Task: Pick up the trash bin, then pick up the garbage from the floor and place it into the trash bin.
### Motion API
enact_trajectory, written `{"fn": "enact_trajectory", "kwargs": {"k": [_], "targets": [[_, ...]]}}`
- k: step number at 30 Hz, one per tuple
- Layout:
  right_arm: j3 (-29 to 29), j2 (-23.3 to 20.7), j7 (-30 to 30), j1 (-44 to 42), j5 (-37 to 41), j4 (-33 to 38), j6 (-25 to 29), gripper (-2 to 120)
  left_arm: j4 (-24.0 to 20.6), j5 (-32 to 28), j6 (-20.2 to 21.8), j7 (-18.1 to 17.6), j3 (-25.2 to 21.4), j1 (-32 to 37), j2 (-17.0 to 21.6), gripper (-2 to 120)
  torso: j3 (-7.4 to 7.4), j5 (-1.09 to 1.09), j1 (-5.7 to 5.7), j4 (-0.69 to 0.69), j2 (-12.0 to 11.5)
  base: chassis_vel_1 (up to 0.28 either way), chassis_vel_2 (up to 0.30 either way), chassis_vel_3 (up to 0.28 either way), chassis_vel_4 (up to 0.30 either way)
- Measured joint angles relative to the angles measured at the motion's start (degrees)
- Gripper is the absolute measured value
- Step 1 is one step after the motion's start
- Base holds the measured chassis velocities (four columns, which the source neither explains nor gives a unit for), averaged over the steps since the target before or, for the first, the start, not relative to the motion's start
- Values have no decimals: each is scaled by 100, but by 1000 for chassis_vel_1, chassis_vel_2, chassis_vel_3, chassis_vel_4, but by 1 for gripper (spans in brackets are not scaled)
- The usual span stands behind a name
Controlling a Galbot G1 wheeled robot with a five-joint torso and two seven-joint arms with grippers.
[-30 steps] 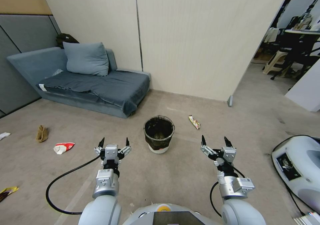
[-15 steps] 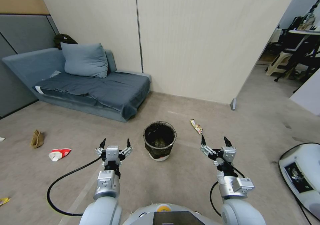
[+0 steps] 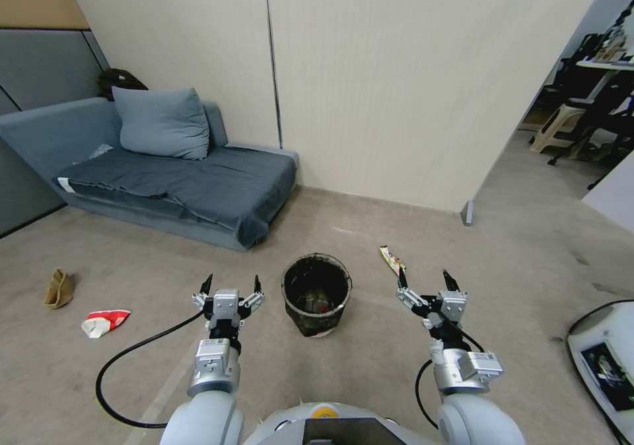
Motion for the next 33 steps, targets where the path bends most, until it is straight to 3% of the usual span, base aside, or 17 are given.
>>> {"fn": "enact_trajectory", "kwargs": {"k": [6, 19, 25, 26, 27, 31, 33], "targets": [[34, 0, -140, 5, -87, -86, 335, 100, 53, 36, -7, 7, 95, -14, -20, 100, 0, 1, 0, 1, 0, -33, 35, 26, -20], [33, 0, -174, 25, -252, -199, 447, 100, 130, 14, -90, 89, 189, 60, 23, 100, 0, 0, 0, 1, 0, 0, 0, 0, 0], [32, 0, -161, 36, -283, -210, 425, 100, 279, -434, -349, 565, 164, -9, 41, 100, 0, 0, 0, 1, 0, 0, 0, 0, 0], [34, 0, -157, 43, -318, -224, 421, 100, 327, -688, -375, 815, 158, -25, 58, 100, 0, 0, 0, 0, 0, 0, 0, 0, 0], [34, 0, -157, 43, -318, -224, 421, 100, 327, -688, -375, 815, 158, -25, 58, 100, 0, 0, 0, 0, 0, 0, 0, 0, 0], [37, 0, -142, 52, -337, -237, 417, 100, 449, -942, -413, 1355, -9, -56, 98, 100, 0, 0, 0, 1, 0, 0, 0, 0, 0], [38, 0, -140, 54, -337, -237, 415, 100, 464, -951, -417, 1412, -38, -70, 104, 100, 0, 0, 0, 1, 0, 0, 0, 0, 0]]}}
